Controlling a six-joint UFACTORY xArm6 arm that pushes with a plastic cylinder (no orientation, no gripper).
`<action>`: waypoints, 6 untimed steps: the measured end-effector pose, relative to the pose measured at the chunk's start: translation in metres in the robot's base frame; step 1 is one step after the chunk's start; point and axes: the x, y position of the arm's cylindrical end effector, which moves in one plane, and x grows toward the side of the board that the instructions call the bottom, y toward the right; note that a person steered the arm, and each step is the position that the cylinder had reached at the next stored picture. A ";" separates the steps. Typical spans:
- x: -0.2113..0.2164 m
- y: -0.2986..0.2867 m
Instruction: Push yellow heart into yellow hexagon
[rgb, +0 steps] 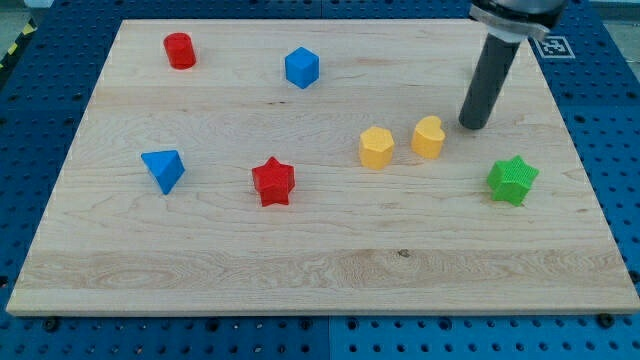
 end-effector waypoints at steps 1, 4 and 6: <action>0.025 -0.034; -0.029 -0.059; -0.028 -0.155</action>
